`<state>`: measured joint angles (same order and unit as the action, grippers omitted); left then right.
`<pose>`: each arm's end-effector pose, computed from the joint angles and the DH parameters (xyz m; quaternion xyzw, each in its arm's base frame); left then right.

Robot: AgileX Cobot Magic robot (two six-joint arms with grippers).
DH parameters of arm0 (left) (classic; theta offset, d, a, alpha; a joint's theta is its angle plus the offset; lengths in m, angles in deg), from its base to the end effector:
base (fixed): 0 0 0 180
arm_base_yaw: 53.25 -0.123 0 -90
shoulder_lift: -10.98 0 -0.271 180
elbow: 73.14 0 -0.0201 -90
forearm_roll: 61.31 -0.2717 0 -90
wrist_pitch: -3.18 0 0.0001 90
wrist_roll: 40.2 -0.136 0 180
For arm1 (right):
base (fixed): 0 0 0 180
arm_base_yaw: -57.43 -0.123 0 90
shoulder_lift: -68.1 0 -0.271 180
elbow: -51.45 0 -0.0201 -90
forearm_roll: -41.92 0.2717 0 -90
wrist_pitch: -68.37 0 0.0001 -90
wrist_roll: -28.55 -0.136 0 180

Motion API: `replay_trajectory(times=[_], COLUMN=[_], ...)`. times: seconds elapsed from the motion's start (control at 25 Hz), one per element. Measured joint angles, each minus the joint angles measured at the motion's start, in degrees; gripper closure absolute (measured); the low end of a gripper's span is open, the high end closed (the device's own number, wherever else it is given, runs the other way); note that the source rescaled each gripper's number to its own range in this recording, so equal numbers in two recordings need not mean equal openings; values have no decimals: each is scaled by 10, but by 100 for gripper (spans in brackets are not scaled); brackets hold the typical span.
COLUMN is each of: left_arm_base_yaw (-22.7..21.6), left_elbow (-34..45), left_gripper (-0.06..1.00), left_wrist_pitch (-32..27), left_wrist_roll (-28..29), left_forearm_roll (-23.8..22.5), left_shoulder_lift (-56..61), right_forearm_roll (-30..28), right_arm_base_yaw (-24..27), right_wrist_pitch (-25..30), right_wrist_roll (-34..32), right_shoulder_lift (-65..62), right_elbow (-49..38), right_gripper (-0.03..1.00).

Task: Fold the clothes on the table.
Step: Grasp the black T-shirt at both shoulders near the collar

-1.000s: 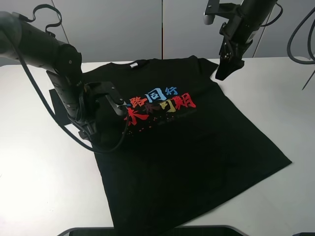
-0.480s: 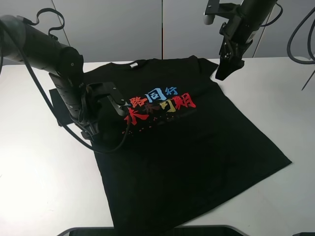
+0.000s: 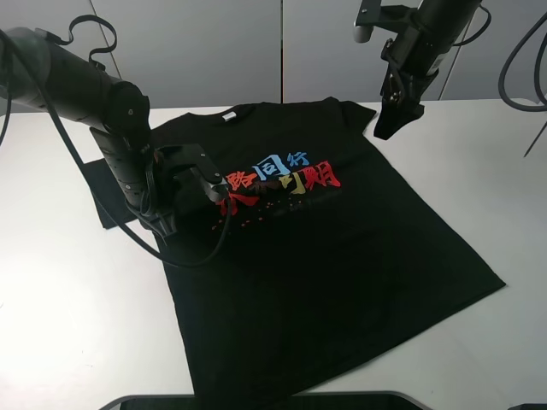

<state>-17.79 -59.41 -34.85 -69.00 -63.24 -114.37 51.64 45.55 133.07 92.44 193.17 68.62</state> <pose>0.2922 -0.2047 0.0161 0.5426 0.8395 0.0092 0.0258 0.4247 0.1106 0.1472 -0.5860 0.8039 0.0426 0.0923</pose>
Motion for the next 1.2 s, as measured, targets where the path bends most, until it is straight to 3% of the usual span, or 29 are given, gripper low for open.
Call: replay_trajectory(times=[0.12, 0.56, 0.8, 1.2], left_arm_base_yaw=[0, 0, 0, 9], left_elbow=[0, 0, 0, 0], left_gripper=[93, 94, 94, 94], left_wrist_pitch=[1, 1, -3, -10], left_wrist_roll=[0, -11, -36, -56], left_forearm_roll=[0, -3, -7, -25], left_shoulder_lift=[0, 0, 0, -1], right_forearm_roll=[2, 15, 15, 21], right_arm_base_yaw=[0, 0, 0, 0], right_wrist_pitch=[0, -16, -71, -88], right_wrist_roll=[0, 47, 71, 109], right_shoulder_lift=[0, 36, 62, 123], right_elbow=[0, 0, 3, 19], right_gripper=[-3, -3, -3, -3])
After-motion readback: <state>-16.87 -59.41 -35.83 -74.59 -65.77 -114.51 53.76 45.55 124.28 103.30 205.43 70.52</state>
